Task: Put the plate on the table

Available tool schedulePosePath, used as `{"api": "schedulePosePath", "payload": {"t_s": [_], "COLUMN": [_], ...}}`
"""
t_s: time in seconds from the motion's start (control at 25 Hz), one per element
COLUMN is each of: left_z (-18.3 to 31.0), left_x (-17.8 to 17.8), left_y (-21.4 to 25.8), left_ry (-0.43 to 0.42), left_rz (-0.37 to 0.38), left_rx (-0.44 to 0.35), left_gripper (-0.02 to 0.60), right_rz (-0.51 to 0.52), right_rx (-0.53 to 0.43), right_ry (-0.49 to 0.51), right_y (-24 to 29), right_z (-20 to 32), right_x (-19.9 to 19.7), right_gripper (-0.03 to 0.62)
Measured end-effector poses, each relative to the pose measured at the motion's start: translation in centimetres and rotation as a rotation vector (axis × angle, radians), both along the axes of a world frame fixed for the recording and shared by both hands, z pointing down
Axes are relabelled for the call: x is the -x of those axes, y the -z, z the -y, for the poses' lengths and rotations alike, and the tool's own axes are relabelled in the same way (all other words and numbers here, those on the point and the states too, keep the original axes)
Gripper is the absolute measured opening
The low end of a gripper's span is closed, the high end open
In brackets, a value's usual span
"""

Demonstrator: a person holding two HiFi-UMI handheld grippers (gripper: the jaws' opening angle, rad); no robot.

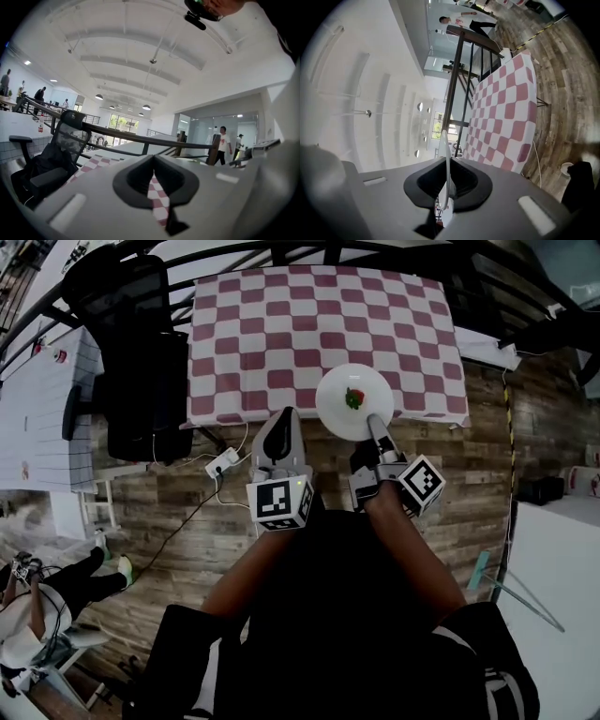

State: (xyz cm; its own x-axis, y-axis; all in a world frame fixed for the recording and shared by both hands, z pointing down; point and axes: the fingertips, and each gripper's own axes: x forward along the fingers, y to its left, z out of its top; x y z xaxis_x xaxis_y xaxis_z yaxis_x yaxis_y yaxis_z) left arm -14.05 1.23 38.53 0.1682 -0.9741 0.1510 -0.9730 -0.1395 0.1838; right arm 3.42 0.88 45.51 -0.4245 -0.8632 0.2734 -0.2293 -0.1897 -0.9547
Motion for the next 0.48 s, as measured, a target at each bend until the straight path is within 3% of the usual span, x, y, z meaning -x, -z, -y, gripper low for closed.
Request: {"api": "schedulePosePath", "payload": {"t_s": [0.32,0.48], "left_z": [3.6,3.6], "left_x": [2.0,2.1], "left_y": [-0.7,-1.1], "left_ry": [-0.055,-0.083], "left_rz": [-0.021,-0.010], "left_rx": [-0.013,-0.014], "left_gripper": [0.009,0.009], "right_rz": [-0.061,-0.068], "right_rx": [-0.041,-0.010], "right_ry": [-0.074,-0.077], "right_y": [0.7,-0.5], "right_z": [1.6,1.1], "right_x": [-0.7,-0.1], "right_gripper": [0.018,0.018]}}
